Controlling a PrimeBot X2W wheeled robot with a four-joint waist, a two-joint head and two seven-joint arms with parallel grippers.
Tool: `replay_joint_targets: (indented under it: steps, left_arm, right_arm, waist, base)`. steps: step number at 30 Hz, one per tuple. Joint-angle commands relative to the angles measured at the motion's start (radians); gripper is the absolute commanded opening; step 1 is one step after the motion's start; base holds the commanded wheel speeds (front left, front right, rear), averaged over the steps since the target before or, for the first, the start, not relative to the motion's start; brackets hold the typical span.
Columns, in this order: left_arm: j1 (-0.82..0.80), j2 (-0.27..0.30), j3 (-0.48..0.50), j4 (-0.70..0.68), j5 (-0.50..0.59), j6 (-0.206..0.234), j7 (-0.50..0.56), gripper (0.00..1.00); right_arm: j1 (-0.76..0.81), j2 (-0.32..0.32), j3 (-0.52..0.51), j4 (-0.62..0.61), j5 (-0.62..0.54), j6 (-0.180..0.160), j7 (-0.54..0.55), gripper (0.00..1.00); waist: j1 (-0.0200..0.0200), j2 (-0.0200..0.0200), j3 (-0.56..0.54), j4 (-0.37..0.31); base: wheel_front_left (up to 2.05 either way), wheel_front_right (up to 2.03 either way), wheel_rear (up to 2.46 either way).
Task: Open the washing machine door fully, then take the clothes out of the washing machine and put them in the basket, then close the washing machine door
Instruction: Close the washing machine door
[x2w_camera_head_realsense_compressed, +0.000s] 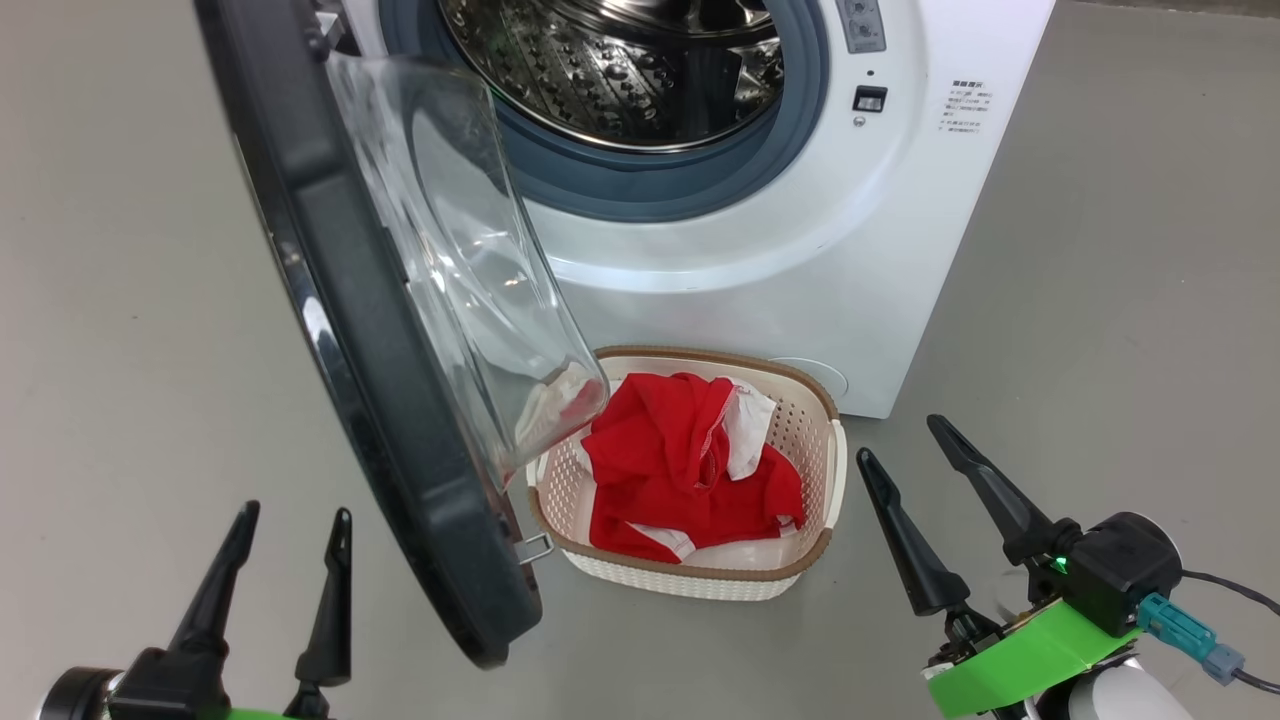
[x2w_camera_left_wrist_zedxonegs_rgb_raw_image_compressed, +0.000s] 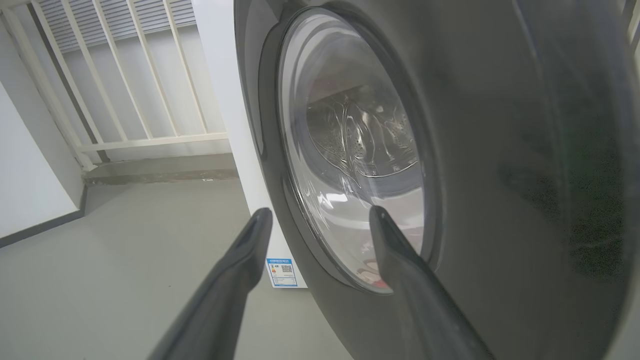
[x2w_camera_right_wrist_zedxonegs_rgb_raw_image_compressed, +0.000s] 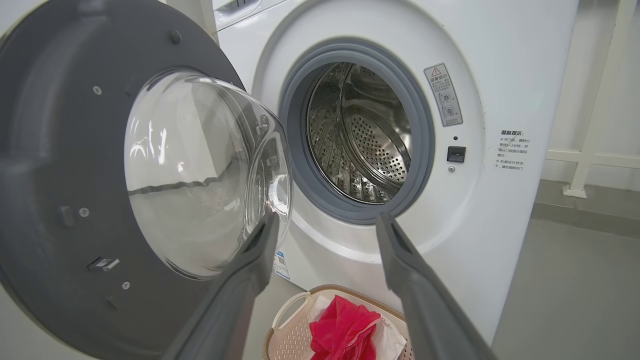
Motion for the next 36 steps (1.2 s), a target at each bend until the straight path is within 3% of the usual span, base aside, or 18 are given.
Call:
replay_joint_targets:
  steps: [1,4,5,7,12,17,20,23,29,32,36]
  left_arm:
    - [-0.025,0.007,0.039,-0.018,0.001,-0.007,-0.012,1.00]
    - [-0.034,0.001,0.050,-0.010,-0.018,-0.012,-0.012,0.99]
    - [-0.039,-0.003,0.055,-0.007,-0.030,-0.014,-0.012,0.45]
    - [-0.055,-0.011,0.069,-0.004,-0.065,-0.019,-0.012,0.00]
    - [-0.119,-0.033,0.105,-0.014,-0.229,-0.034,0.016,0.00]
    - [-0.185,-0.052,0.136,-0.063,-0.457,-0.042,0.129,0.00]
    - [-0.226,-0.063,0.169,-0.105,-0.648,-0.017,0.249,0.00]
    - [-0.264,-0.071,0.199,-0.156,-0.864,0.053,0.367,0.00]
    - [-0.298,-0.074,0.215,-0.257,-1.200,0.245,0.533,0.00]
    - [-0.296,-0.075,0.208,-0.296,-1.280,0.319,0.568,0.00]
    - [-0.290,-0.075,0.191,-0.334,-1.396,0.376,0.595,0.00]
  right_arm:
    - [-0.017,-0.004,0.019,-0.022,-0.008,0.006,-0.006,1.00]
    - [-0.017,-0.005,0.018,-0.022,-0.008,0.006,-0.006,1.00]
    - [-0.016,-0.005,0.018,-0.022,-0.008,0.006,-0.006,1.00]
    - [-0.016,-0.006,0.017,-0.022,-0.009,0.006,-0.006,1.00]
    - [-0.015,-0.006,0.018,-0.019,-0.008,0.006,-0.006,1.00]
    - [-0.016,-0.002,0.024,-0.017,-0.007,0.006,-0.006,1.00]
    - [-0.014,0.001,0.025,-0.013,-0.005,0.006,-0.006,1.00]
    - [-0.011,0.003,0.027,-0.010,-0.004,0.006,-0.006,1.00]
    - [-0.008,0.004,0.026,-0.005,-0.005,0.006,-0.006,1.00]
    - [-0.010,0.004,0.028,-0.004,-0.005,0.006,-0.006,1.00]
    - [-0.016,0.004,0.032,-0.004,-0.006,0.006,-0.006,1.00]
  waist:
    - [0.0000,0.0000,0.000,0.001]
    - [0.0000,0.0000,0.000,0.003]
    - [0.0000,0.0000,-0.001,0.004]
    - [0.0000,0.0000,-0.001,0.005]
    - [0.0000,0.0000,-0.006,0.007]
    - [0.0000,0.0000,-0.009,0.003]
    - [0.0000,0.0000,-0.010,-0.004]
    - [0.0000,0.0000,-0.011,-0.012]
    - [0.0000,0.0000,-0.011,-0.027]
    - [0.0000,0.0000,-0.009,-0.033]
    - [0.0000,0.0000,-0.003,-0.043]
  base:
    - [0.00,0.00,0.00]
    - [0.00,0.00,0.00]
    - [0.00,0.00,0.00]
    - [0.00,0.00,0.00]
    - [0.00,0.00,0.00]
    - [0.00,0.00,0.00]
    - [0.00,0.00,0.00]
    - [0.00,0.00,0.00]
    - [0.00,0.00,0.00]
    - [0.00,0.00,0.00]
    - [0.00,0.00,0.00]
